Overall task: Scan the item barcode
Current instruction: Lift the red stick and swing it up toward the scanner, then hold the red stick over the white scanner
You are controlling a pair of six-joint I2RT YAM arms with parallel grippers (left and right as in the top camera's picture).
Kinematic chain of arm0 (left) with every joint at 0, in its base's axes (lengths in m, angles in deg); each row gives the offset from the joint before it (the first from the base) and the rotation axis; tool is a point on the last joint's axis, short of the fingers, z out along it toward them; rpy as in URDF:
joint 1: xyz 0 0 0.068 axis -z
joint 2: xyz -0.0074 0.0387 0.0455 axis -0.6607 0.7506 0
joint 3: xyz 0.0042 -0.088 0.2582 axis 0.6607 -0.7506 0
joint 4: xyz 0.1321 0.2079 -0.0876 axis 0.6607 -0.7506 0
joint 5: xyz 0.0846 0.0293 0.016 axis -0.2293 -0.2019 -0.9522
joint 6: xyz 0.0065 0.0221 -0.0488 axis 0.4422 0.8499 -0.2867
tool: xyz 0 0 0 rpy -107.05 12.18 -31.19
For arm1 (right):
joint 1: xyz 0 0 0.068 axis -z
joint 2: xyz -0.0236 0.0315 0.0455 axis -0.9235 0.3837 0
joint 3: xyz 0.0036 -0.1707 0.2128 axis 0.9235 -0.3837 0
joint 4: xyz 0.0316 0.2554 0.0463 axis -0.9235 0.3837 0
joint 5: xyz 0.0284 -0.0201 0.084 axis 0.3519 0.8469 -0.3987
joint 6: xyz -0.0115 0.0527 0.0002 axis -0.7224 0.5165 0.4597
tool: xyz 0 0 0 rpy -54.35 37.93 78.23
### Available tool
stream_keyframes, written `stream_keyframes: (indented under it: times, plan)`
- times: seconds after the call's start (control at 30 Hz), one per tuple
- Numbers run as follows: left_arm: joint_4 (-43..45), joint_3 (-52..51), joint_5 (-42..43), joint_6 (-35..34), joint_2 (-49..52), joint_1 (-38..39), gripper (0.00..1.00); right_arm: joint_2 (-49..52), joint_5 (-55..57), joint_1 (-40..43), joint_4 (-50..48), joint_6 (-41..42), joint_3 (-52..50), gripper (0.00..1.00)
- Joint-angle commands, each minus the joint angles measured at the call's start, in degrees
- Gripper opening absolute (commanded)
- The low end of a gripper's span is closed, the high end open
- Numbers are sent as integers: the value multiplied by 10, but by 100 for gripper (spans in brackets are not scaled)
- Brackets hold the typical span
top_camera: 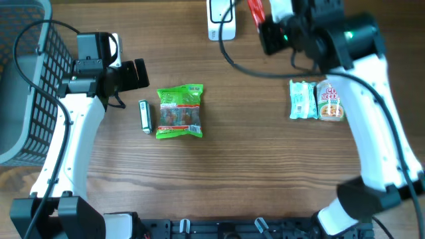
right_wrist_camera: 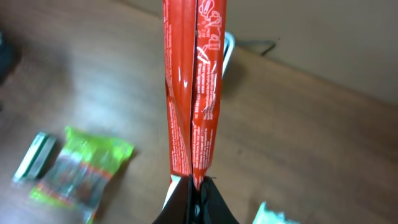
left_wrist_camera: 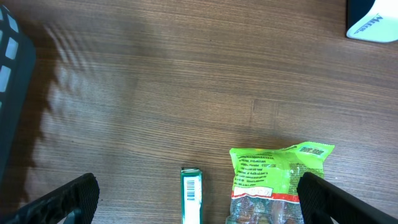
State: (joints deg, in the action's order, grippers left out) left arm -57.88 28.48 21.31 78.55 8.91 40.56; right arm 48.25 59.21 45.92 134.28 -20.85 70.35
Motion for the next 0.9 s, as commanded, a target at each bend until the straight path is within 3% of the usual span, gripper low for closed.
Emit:
stream_keyframes:
  times: [0.0,0.33,0.53,0.7,0.87]
  plan:
    - [2,2,-5,1,1,0,100,53,108,-16,-50,-32,20,4]
    - [1,2,-5,1,1,0,100,217,416,-83,-223,-205,19,4]
    - [1,2,-5,1,1,0,100,345,559,-101,-407,-406,19,4]
    - [2,2,-5,1,1,0,100,406,592,-101,-478,-490,18,4]
    - [1,2,-5,1,1,0,100,430,584,-96,-509,-518,16,4]
